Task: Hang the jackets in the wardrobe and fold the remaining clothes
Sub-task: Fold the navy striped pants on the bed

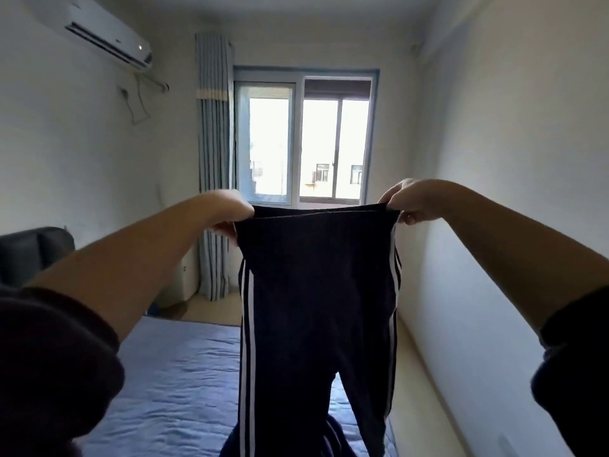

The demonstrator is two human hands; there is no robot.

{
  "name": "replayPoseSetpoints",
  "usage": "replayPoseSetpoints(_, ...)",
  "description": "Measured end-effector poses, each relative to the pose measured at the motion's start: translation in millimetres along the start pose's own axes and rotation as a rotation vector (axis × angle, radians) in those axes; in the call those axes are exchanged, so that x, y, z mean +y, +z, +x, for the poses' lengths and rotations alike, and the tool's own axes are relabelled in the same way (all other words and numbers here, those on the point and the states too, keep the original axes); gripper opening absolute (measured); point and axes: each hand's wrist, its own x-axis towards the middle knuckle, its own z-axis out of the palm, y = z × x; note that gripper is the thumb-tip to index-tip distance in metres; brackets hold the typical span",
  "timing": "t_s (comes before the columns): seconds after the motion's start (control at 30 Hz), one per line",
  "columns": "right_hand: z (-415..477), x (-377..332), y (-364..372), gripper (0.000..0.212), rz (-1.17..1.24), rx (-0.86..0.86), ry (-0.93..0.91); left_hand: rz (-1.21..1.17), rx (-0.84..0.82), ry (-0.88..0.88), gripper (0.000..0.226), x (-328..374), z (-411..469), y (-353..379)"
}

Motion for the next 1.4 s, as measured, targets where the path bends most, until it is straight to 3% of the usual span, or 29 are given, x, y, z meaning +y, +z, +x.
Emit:
replayPoseSetpoints(0.07, -5, 11, 15, 0.031, -0.26, -0.067, 0.086, -0.023, -0.044, -0.035, 0.019, -6, 4, 8)
replayPoseSetpoints(0.17, -9, 29, 35, 0.03, -0.39, -0.205, 0.193, 0.068, -0.127, -0.047, 0.018, -9, 3, 15)
replayPoseSetpoints(0.3, -12, 37, 41, 0.02, -0.222, -0.236, 0.101, 0.152, -0.291, 0.073, 0.012, -17, -3, 29)
replayPoseSetpoints(0.43, -11, 46, 36, 0.047, -0.001, -0.296, -0.105, 0.068, -0.503, 0.192, 0.023, -31, -9, 31)
replayPoseSetpoints(0.53, -10, 56, 36, 0.05, 0.09, -0.387, -0.18, -0.052, -0.585, 0.24, 0.023, -41, -13, 35)
replayPoseSetpoints(0.7, -11, 72, 38, 0.036, 0.305, -0.543, -0.177, -0.251, -0.617, 0.292, 0.015, -57, -15, 33)
replayPoseSetpoints(0.8, -10, 82, 41, 0.037, 0.504, -0.523, -0.22, -0.526, -0.612, 0.367, 0.017, -64, -12, 34)
replayPoseSetpoints(0.93, -15, 80, 57, 0.029, 0.765, -0.489, -0.296, -0.872, -0.481, 0.415, 0.019, -62, -7, 46)
replayPoseSetpoints(0.97, -15, 79, 62, 0.029, 0.768, -0.48, -0.299, -0.871, -0.438, 0.414, 0.023, -59, -6, 49)
replayPoseSetpoints(1.07, -17, 80, 68, 0.057, 0.724, -0.523, -0.247, -0.7, -0.393, 0.425, 0.048, -57, -10, 54)
replayPoseSetpoints(1.13, -19, 82, 69, 0.054, 0.69, -0.636, -0.316, -0.681, -0.481, 0.495, 0.058, -63, -10, 54)
replayPoseSetpoints(1.2, -19, 88, 65, 0.053, 0.689, -0.794, -0.43, -0.748, -0.627, 0.637, 0.053, -72, -12, 53)
replayPoseSetpoints(1.27, -18, 94, 62, 0.034, 0.68, -0.918, -0.502, -0.807, -0.762, 0.651, 0.048, -80, -11, 51)
replayPoseSetpoints(1.33, -16, 99, 61, 0.026, 0.612, -0.828, -0.429, -0.729, -0.736, 0.589, 0.035, -84, -7, 54)
replayPoseSetpoints(1.4, -16, 102, 64, 0.016, 0.534, -0.641, -0.386, -0.601, -0.555, 0.562, 0.024, -86, -2, 62)
